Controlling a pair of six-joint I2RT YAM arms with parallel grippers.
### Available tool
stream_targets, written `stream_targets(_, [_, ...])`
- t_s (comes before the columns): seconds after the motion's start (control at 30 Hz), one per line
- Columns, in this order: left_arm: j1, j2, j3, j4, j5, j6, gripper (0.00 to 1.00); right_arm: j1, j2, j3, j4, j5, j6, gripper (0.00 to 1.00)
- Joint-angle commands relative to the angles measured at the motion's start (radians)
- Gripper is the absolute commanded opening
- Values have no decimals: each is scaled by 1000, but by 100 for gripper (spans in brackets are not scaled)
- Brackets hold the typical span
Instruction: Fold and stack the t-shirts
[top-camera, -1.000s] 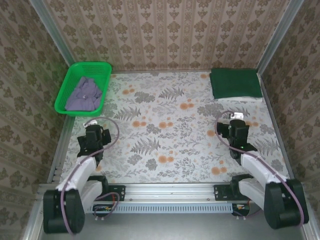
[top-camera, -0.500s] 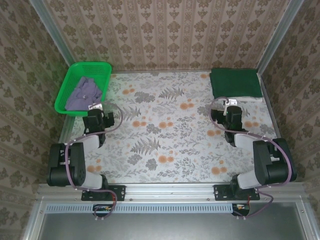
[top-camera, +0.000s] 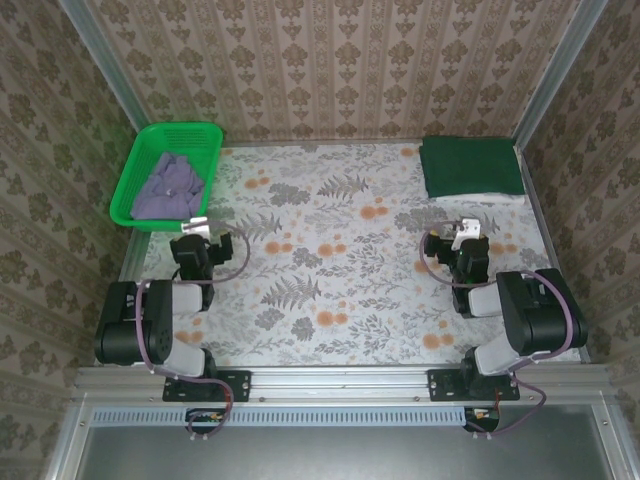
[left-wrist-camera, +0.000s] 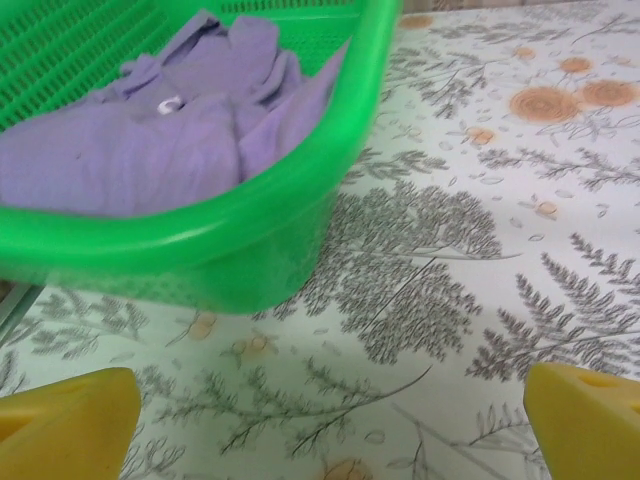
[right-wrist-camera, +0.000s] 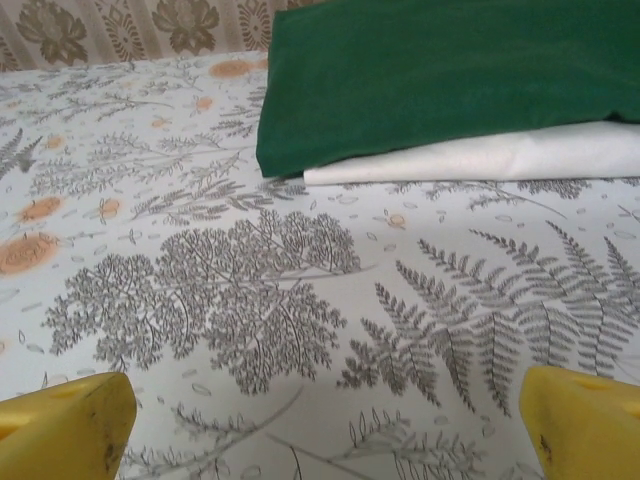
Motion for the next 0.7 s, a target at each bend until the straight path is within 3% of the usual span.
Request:
stream_targets(0.0, [-21,39,44,49,33,54,100,6,-2,22,90,11,-5,100])
stream_targets(0.17, [23,38,68,0,113,29,100,23,2,156,-154,94,9,100])
stream_targets(0.67, [23,36,63,5,114,29,100,35,2,149,-140,115,-3,100])
